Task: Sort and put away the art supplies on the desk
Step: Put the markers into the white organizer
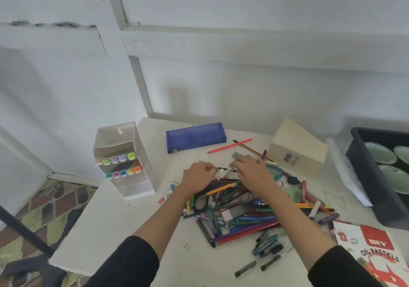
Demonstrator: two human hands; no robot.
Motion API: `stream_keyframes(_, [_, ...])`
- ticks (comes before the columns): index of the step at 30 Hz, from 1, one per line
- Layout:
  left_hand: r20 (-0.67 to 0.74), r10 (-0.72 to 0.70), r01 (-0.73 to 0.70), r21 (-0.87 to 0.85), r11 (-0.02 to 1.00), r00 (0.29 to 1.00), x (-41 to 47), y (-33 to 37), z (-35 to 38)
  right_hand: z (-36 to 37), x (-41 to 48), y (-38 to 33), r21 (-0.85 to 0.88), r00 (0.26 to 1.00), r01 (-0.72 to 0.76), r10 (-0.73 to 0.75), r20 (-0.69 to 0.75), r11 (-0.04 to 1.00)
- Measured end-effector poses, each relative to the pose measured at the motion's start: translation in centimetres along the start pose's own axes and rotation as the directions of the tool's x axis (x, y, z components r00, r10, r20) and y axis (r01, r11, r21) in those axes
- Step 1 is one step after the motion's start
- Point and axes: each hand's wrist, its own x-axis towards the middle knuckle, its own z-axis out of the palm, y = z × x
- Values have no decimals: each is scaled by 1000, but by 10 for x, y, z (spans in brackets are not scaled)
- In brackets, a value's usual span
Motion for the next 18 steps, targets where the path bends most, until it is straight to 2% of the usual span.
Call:
stream_keyframes(2, [-7, 30, -30, 2, 1000, 1000, 9, 2, -1, -3, 13, -5, -23, 998, 40, -39, 57, 999])
stream_keyframes(5, [83, 120, -124, 53, 991, 989, 22, 3, 1, -1, 31, -12, -101, 982, 76, -56, 181, 992])
stream_keyframes(9, [206, 162, -188, 111, 976, 965, 33, 3, 3, 1, 43, -11, -151, 979, 50, -18, 202, 987])
stream_keyframes(13, [243, 186, -217, 106, 970, 952, 39, 1, 1, 0, 44, -2, -85, 976, 40, -20, 218, 996])
stream_keyframes(18, [149, 147, -161, 90, 983, 978, 44, 3, 5, -3, 42, 1, 85, 956, 33, -56, 289, 996])
